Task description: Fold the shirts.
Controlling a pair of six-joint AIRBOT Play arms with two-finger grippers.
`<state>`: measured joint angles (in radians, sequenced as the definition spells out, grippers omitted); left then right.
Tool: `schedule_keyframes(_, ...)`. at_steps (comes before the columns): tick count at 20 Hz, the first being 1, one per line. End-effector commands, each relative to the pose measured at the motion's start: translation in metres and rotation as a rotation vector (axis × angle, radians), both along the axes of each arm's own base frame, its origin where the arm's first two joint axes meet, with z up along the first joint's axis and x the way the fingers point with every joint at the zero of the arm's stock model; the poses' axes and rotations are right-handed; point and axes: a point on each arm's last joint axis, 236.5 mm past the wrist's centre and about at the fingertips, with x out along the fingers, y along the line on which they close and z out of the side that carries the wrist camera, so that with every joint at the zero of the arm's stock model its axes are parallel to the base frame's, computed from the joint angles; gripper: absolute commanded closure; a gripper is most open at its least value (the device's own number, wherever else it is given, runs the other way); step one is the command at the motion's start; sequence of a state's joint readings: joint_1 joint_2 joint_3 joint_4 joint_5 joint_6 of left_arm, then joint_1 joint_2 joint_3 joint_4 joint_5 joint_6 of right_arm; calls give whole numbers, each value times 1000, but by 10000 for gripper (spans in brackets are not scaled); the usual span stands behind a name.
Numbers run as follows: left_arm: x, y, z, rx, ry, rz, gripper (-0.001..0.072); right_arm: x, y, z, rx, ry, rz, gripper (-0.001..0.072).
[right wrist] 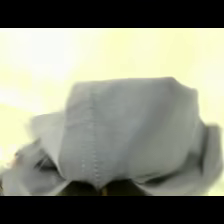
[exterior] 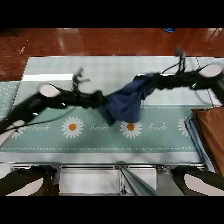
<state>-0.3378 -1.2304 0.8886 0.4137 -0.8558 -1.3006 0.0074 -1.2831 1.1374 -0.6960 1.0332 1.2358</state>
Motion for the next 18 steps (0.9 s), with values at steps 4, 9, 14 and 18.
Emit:
schedule_keyframes(4,49,150,279,-79,-648,341,688,-26,-36,264,-123,-563,17,689)
schedule_keyframes(9,-30,172,402,9,-969,328,688,-126,-25,356,-193,-813,59,688)
schedule_keyframes(14,-102,144,403,138,-1028,173,687,-200,-23,356,-276,-821,97,688)
schedule_keyframes(18,-141,150,361,346,-939,134,687,-234,-39,323,-367,-692,76,687)
